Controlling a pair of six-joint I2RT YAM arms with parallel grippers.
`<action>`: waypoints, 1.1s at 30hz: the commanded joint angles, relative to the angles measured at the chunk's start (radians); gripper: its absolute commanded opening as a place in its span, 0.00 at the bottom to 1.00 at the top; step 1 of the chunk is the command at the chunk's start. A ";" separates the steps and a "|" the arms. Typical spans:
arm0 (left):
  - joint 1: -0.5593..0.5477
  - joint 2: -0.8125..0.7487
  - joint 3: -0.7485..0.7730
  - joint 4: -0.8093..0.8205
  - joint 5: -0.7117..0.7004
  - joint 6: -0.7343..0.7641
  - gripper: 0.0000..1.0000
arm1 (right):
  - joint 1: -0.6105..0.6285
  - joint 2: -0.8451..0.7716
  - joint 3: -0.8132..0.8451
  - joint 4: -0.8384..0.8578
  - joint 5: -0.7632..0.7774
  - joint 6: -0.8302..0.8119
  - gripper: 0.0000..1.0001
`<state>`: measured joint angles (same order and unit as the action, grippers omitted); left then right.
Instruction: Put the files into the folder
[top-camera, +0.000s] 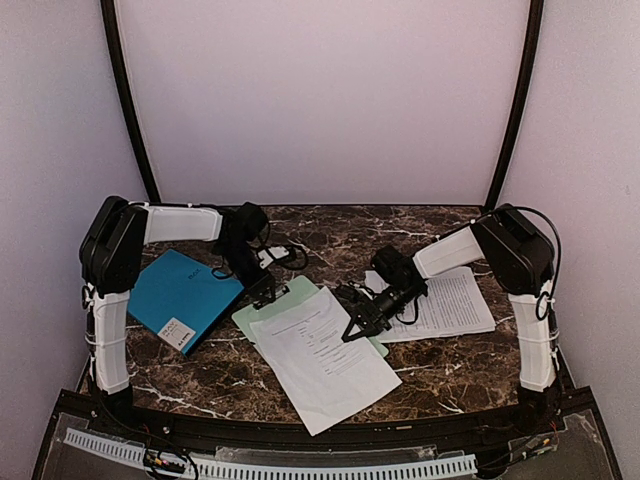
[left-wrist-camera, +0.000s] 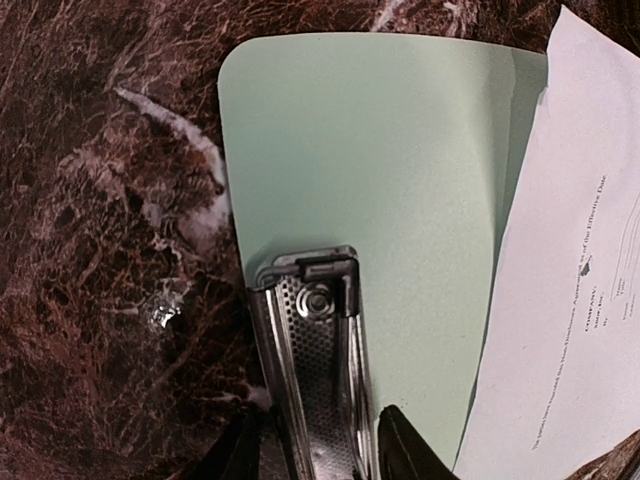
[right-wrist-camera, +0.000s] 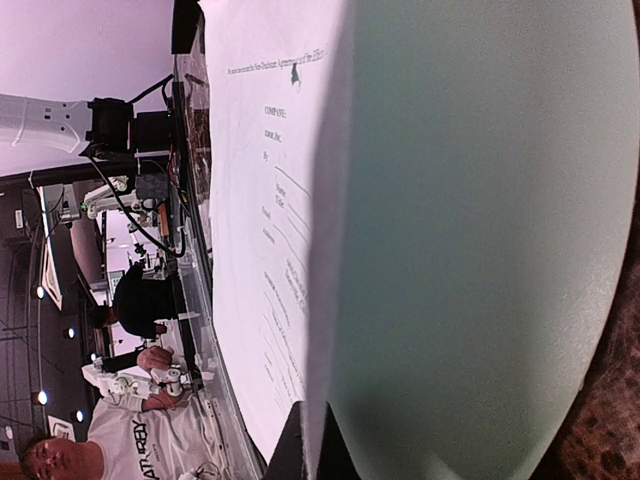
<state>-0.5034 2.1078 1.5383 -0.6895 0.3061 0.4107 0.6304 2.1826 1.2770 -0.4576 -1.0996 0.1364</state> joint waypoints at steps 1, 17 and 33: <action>-0.018 0.024 -0.007 -0.061 -0.041 -0.003 0.39 | 0.007 0.008 0.001 -0.011 0.008 -0.015 0.00; -0.012 0.024 0.002 -0.062 0.098 -0.010 0.12 | 0.008 0.017 0.032 -0.042 0.045 -0.017 0.00; 0.023 0.027 0.010 -0.037 0.194 -0.063 0.01 | 0.023 0.015 0.019 -0.064 0.101 -0.029 0.00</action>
<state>-0.4881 2.1208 1.5394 -0.7040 0.4389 0.3767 0.6373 2.1826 1.2938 -0.4961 -1.0409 0.1284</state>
